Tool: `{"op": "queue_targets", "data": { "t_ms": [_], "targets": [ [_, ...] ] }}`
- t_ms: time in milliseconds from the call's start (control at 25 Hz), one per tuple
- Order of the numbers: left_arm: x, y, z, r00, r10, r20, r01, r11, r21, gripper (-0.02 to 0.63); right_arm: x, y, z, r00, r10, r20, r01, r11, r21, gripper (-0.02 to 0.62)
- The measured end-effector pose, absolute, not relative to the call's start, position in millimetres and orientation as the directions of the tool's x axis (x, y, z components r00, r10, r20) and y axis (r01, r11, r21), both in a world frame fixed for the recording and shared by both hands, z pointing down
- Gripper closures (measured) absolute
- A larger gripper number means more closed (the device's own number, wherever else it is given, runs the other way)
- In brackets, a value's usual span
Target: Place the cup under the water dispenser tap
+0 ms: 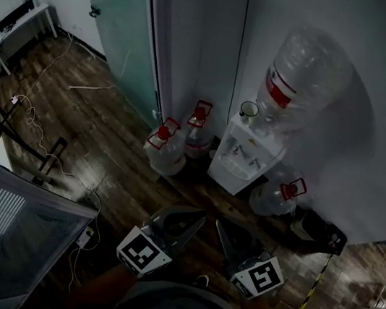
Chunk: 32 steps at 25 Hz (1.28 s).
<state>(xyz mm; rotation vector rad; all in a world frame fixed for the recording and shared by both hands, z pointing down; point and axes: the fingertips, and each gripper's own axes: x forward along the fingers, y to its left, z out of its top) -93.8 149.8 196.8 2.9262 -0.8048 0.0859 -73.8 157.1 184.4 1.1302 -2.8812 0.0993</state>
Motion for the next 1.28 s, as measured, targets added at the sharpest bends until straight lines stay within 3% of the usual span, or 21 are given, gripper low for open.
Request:
{"op": "queue_targets", "data": {
  "t_ms": [560,1280],
  "targets": [
    [-149,33,204,0.926,-0.367,0.083,-0.374,-0.924,0.086,0.598,-123,46,198,-0.600,-0.791,0.115,-0.799,0.598,-0.056,0.591],
    [-63,-97,233,0.947,-0.292,0.130,-0.304,-0.948,0.088,0.598,-30,-85,230,-0.472,-0.873,0.127,-0.882,0.463,-0.095,0.591]
  ]
}}
